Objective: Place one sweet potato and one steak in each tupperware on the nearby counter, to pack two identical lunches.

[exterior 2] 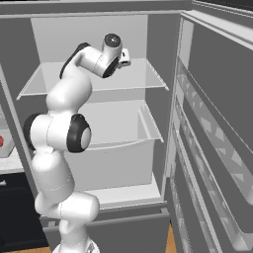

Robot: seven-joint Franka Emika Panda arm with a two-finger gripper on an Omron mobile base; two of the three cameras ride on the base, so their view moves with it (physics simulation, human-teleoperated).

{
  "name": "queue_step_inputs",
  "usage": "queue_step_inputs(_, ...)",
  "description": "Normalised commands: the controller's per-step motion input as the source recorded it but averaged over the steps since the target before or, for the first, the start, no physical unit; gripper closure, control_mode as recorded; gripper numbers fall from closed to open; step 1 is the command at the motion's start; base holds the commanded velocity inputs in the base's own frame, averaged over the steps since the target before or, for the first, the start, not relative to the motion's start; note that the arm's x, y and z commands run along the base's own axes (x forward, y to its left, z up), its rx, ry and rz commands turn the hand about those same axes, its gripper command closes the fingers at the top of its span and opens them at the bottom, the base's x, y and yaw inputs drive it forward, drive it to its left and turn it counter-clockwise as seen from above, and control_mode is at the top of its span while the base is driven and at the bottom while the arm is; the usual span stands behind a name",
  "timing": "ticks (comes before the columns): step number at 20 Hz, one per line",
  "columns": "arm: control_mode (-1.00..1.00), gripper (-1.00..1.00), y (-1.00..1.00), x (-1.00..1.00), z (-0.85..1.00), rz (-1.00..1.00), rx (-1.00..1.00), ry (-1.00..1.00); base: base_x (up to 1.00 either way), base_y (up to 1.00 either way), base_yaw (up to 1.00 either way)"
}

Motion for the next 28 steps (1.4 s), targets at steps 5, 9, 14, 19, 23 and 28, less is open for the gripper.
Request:
queue_step_inputs(5,-1.0,-1.0,0.01,0.0,-0.02,0.0,0.0,0.0,0.0,0.0,0.0)
queue_step_inputs(9,-1.0,1.0,0.03,0.0,0.0,0.0,0.0,0.0,0.0,0.0,0.0)
queue_step_inputs(14,-1.0,1.0,0.0,-0.01,0.0,0.0,0.0,0.01,0.0,0.0,0.0)
queue_step_inputs(19,-1.0,1.0,0.0,-0.56,-0.11,0.0,0.0,-0.1,0.0,0.0,0.0)
queue_step_inputs(23,-1.0,1.0,0.0,-1.0,-0.04,0.0,0.0,-0.35,0.0,0.0,0.0)
queue_step_inputs(28,-1.0,1.0,0.05,-1.0,0.02,0.0,0.0,-0.1,0.0,0.0,0.0)
